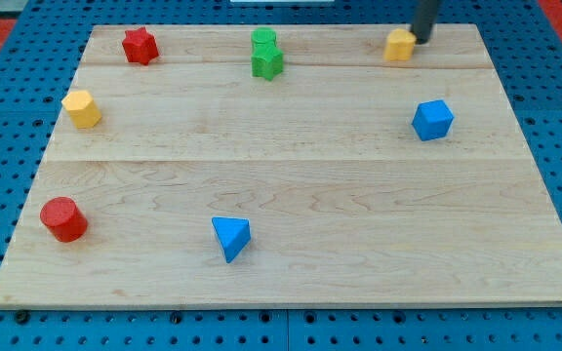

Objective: Push the yellow heart towards the center left

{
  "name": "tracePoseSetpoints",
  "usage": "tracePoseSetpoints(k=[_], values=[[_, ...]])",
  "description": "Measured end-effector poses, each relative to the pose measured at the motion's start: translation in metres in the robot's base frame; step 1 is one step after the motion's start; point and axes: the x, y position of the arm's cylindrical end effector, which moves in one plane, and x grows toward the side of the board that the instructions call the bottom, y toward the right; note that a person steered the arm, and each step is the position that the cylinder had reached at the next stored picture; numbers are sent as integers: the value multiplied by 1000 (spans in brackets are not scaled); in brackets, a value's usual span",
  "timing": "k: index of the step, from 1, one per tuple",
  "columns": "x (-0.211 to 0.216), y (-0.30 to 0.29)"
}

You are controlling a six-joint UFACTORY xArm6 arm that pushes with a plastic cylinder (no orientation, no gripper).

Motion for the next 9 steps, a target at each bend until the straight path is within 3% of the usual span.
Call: tracePoseSetpoints(k=[1, 4, 5, 6, 7, 8, 9], values=[[18, -78], [83, -9], [109, -52], [95, -149], [88, -152], [106, -129], [165, -139]])
